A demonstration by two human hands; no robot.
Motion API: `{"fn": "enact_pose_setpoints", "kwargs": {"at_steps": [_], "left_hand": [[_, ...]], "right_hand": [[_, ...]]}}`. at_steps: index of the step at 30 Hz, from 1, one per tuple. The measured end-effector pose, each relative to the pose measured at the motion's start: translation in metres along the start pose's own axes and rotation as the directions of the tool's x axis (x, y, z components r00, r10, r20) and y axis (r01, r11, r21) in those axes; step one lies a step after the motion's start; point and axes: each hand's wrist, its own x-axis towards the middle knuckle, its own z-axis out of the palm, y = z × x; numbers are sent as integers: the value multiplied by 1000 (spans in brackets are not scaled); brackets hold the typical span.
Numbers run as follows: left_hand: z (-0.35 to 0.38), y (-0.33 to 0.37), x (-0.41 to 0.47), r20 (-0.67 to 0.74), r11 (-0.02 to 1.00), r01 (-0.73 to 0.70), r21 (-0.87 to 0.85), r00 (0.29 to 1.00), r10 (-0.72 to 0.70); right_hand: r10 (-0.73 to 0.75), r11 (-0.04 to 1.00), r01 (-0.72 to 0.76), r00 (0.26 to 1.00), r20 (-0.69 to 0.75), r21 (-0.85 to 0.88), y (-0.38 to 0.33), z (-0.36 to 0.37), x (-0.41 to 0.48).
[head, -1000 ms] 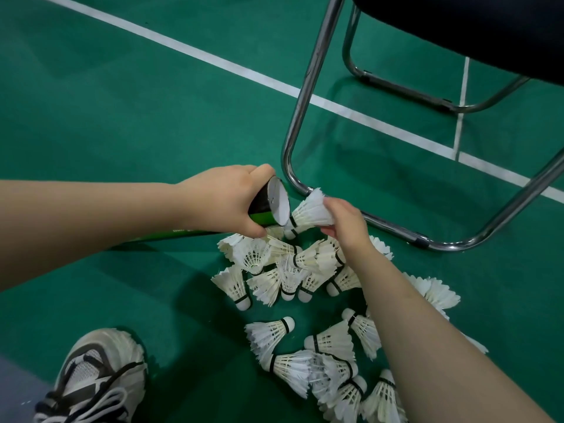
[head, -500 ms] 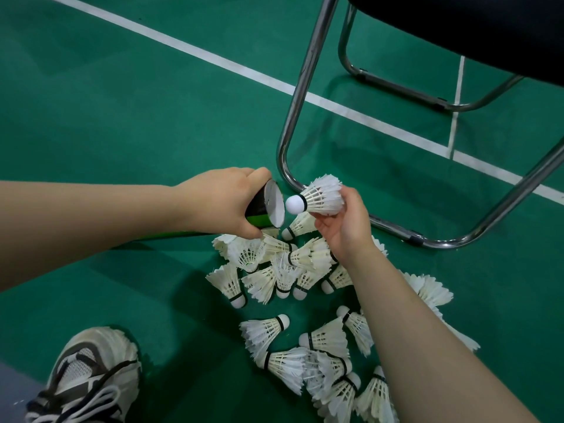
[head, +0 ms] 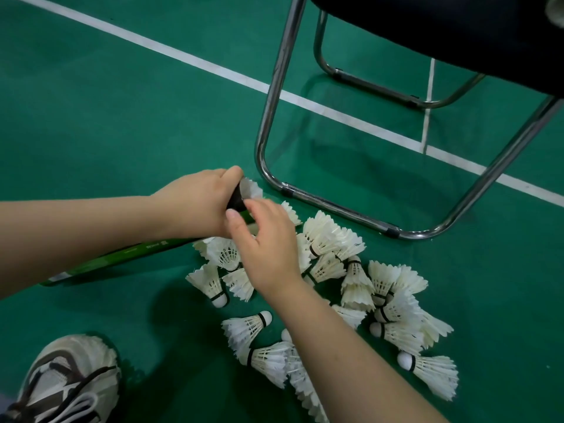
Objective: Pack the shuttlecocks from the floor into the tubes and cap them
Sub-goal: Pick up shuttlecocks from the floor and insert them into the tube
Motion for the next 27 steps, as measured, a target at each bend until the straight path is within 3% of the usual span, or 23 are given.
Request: {"fn": "enact_pose_setpoints", "kwargs": {"at_steps": [3,7,10,12,14,17,20,23,27], "left_hand": [[3,-2,-6,20,1000,-9,8,1000,9],[18,-1,-16,94,992,-102,74,991,94],[26,-1,-19,133,984,-136,114,984,121],[28,-6,-18,112,990,-98,99,990,87],[29,-14,-17,81,997,-45,63,996,40],[28,-26,-20,45,998,18,55,999,-20],[25,-35,-27,23,996,63,67,998,-64],[22,-45,-35,-4,994,91,60,996,-91],[20,-55,-42,-12,993,117,28,993,-117]], "right_hand": [[130,981,-156,970,206,116,-5,2,-1],[314,881,-453,778,544,140,-1,-4,12],[332,863,-497,688,645,87,2,-1,16],[312,850,-494,753,580,184,3,6,14],[315,789,-484,848,427,379,5,15,14],[399,754,-458,889,225,471,13,17,19],[453,846,-467,884,118,255,28,10,26],[472,875,-474,880,43,94,43,7,31],[365,906,-335,928,77,-259,54,21,40]]}}
